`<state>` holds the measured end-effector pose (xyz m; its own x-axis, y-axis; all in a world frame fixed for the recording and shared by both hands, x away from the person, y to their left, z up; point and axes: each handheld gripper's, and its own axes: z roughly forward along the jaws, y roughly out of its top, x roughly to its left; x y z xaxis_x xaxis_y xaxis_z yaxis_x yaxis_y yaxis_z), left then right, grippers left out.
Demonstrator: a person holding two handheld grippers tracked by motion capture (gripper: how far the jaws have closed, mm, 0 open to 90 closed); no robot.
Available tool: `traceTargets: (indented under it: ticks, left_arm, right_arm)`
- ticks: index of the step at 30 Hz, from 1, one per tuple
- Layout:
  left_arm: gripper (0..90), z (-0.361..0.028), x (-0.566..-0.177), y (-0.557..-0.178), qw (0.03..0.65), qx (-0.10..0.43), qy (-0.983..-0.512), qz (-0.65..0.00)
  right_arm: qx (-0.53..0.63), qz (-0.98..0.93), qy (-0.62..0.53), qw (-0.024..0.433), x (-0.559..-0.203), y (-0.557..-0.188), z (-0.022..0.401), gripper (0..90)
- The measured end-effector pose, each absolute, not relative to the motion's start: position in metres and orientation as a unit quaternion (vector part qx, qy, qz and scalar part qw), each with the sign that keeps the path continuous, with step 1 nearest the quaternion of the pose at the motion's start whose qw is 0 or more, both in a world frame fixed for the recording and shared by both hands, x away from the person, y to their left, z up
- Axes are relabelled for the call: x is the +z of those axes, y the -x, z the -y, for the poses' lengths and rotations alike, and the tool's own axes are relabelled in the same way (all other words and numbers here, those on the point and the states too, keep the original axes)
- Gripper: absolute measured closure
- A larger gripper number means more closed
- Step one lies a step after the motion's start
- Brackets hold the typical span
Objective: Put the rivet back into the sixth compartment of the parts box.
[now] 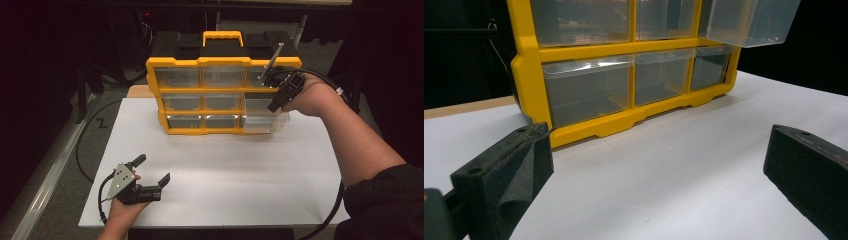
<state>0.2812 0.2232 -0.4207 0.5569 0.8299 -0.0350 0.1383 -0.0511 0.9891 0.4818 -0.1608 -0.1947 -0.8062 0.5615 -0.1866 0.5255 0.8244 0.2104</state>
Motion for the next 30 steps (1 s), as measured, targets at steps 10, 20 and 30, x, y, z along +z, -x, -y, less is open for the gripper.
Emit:
traceTargets:
  ticks: [10, 20, 30]
  left_arm:
    - [0.4, -0.223, -0.421, -0.281, 0.585, 0.295, -0.661, -0.366]
    - [0.4, -0.222, -0.421, -0.282, 0.582, 0.294, -0.665, -0.364]
    - [0.4, -0.22, -0.422, -0.282, 0.58, 0.294, -0.668, -0.363]
  right_arm:
    - [0.093, -0.944, -0.291, 0.123, -0.182, -0.473, 0.163, 52.9]
    - [0.088, -0.949, -0.282, 0.115, -0.189, -0.453, 0.165, 52.4]
    - [0.087, -0.952, -0.274, 0.102, -0.203, -0.431, 0.173, 52.7]
